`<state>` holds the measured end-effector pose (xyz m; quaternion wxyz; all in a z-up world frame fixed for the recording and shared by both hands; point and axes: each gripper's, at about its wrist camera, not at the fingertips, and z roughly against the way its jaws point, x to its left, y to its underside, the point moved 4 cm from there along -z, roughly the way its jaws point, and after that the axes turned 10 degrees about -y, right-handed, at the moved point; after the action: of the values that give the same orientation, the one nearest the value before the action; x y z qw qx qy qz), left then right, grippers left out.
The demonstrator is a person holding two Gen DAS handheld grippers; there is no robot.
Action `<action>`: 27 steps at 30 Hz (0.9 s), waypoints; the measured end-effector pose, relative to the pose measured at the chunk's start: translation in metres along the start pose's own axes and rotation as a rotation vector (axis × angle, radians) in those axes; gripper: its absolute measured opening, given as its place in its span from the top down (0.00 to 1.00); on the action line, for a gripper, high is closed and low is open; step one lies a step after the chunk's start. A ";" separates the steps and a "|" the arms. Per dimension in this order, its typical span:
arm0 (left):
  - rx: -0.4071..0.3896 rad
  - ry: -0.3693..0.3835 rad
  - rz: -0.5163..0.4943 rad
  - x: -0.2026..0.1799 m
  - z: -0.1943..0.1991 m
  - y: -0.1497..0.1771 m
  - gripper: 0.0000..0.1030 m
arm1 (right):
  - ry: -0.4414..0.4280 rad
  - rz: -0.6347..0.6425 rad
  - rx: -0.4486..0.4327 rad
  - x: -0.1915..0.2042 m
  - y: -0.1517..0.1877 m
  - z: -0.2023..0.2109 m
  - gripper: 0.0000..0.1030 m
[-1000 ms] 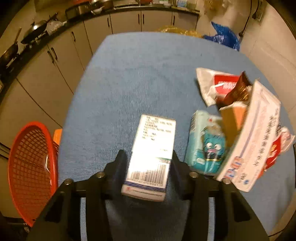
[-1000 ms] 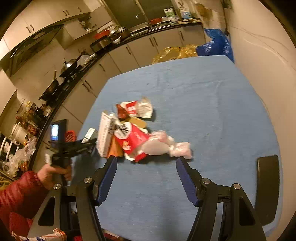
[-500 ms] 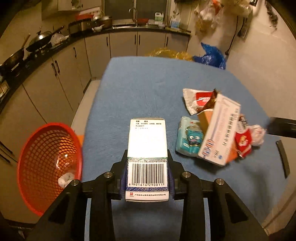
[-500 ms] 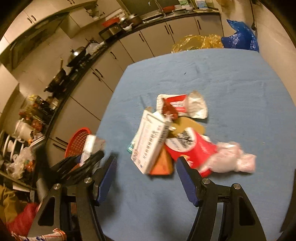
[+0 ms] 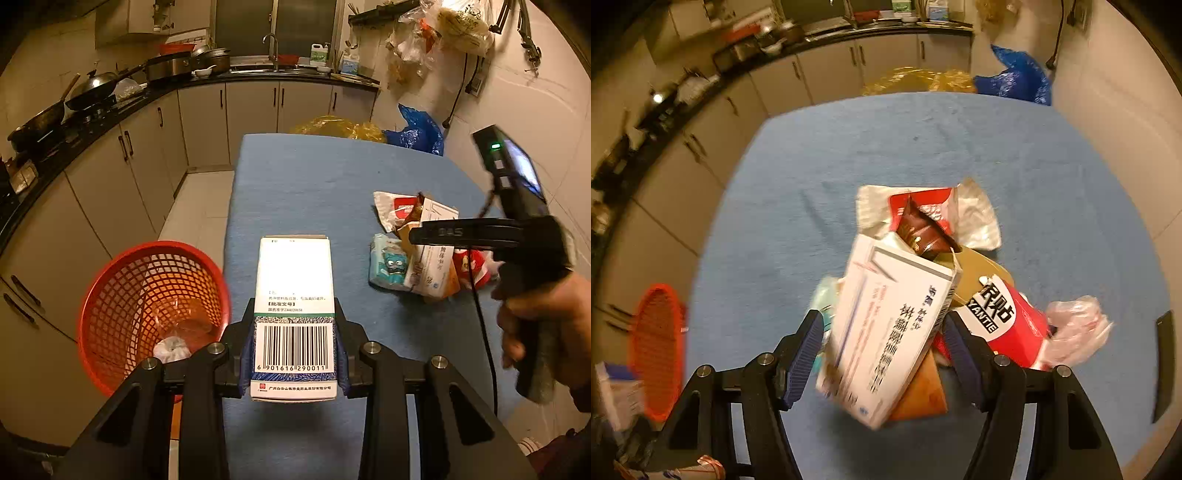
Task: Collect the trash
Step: 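Grasp the small white barcode box with the left tool while the right tool grasps the long white medicine box, then lift both boxes and carry them with both tools toward the red wastebasket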
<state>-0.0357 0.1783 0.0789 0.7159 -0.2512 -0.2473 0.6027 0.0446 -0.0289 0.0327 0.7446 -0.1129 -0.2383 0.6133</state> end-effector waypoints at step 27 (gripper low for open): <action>-0.017 -0.008 0.004 -0.054 0.012 -0.003 0.68 | -0.382 0.004 0.043 -0.062 0.047 0.063 0.66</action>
<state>-0.0500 0.1257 0.0872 0.7114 -0.2555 -0.2547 0.6031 -0.0353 -0.0867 0.0521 0.6867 0.0211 -0.3620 0.6300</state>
